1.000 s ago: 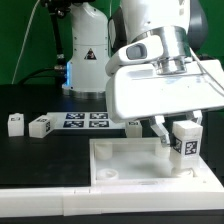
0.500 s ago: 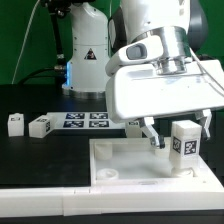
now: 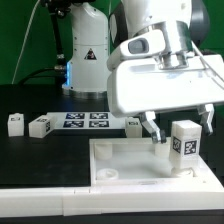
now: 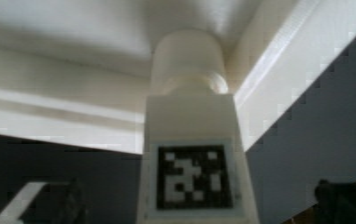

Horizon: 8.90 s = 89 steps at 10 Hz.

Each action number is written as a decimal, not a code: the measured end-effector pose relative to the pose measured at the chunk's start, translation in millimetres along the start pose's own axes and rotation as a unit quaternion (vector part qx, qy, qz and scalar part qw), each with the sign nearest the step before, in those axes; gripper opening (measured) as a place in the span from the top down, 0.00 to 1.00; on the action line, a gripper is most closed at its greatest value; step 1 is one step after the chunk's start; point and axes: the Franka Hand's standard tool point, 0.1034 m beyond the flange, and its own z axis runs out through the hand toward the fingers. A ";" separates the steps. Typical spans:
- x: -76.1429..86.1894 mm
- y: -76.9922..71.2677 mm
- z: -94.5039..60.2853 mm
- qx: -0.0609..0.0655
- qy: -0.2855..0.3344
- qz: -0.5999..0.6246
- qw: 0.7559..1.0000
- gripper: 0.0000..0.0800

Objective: Assemble one leg

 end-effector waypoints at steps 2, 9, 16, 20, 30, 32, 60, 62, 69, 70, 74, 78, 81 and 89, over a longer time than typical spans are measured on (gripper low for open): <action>-4.4 -3.1 3.3 0.007 -0.028 -0.001 1.000 0.19; 11.0 7.7 -8.6 0.020 -0.261 0.018 0.965 0.19; 17.9 7.3 -4.8 0.020 -0.254 0.019 0.967 0.48; 17.9 7.2 -4.8 0.018 -0.254 0.027 0.967 0.64; 17.0 6.9 -2.7 -0.128 -0.210 0.563 0.789 0.64; 17.4 6.9 -2.4 -0.142 -0.202 0.618 0.747 0.64; 11.8 6.6 4.2 -0.084 -0.187 0.561 0.802 0.63; 11.9 2.0 5.0 -0.105 -0.177 0.650 0.732 0.63; 14.6 -2.0 4.8 -0.074 -0.198 0.536 0.817 0.19; 14.7 -1.1 5.2 -0.060 -0.203 0.473 0.855 0.19; 17.2 4.0 5.7 -0.009 -0.214 0.244 0.946 0.19; 16.8 5.5 5.7 0.023 -0.213 0.083 0.973 0.19; 16.8 5.5 5.7 0.023 -0.213 0.084 0.973 0.53; 14.7 10.4 6.4 -0.058 -0.199 0.436 0.876 0.64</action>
Offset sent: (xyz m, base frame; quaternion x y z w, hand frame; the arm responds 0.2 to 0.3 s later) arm 0.0000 0.0000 0.0000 0.0000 -0.2667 0.0000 0.9638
